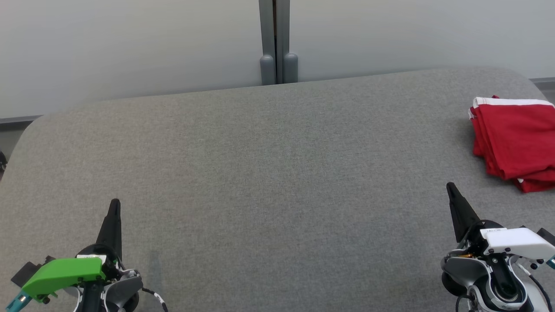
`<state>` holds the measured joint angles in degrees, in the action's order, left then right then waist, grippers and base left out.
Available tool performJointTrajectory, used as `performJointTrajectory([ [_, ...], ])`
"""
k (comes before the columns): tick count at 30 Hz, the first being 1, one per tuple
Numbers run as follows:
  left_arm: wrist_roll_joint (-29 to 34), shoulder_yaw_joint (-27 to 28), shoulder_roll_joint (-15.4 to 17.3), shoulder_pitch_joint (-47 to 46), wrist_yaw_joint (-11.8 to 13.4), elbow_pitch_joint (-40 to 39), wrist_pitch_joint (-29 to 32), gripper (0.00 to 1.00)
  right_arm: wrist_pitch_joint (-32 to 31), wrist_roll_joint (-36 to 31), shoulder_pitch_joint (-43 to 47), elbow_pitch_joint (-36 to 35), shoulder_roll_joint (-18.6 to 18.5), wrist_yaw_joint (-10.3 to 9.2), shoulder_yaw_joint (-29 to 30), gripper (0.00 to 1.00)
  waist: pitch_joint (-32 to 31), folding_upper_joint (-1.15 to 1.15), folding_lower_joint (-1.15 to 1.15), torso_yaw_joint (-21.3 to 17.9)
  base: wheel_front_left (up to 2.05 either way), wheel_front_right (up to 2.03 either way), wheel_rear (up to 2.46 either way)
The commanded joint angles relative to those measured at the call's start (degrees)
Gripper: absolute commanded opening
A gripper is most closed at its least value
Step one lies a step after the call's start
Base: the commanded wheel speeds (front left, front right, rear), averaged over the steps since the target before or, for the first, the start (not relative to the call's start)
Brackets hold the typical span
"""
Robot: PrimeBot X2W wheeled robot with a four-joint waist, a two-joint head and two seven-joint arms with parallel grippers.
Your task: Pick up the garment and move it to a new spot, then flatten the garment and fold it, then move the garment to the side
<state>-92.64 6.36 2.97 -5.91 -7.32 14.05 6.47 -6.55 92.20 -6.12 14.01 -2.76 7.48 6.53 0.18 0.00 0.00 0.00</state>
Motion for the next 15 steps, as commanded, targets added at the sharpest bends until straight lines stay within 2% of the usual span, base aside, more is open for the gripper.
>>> performJointTrajectory([
  [1,0.3,0.2,0.1,-0.7,-0.4,0.1,0.2,0.0,-0.2,0.4,-0.3,0.1,-0.2,0.02,0.1,0.0,0.0,0.0,0.0,0.0,0.0,0.0,0.0],
  [15,0.3,0.2,0.0,-0.8,-0.4,0.1,0.2,0.0,-0.2,0.4,-0.3,0.1,-0.2,0.02,0.1,0.0,0.0,0.0,0.0,0.0,0.0,0.0,0.0],
])
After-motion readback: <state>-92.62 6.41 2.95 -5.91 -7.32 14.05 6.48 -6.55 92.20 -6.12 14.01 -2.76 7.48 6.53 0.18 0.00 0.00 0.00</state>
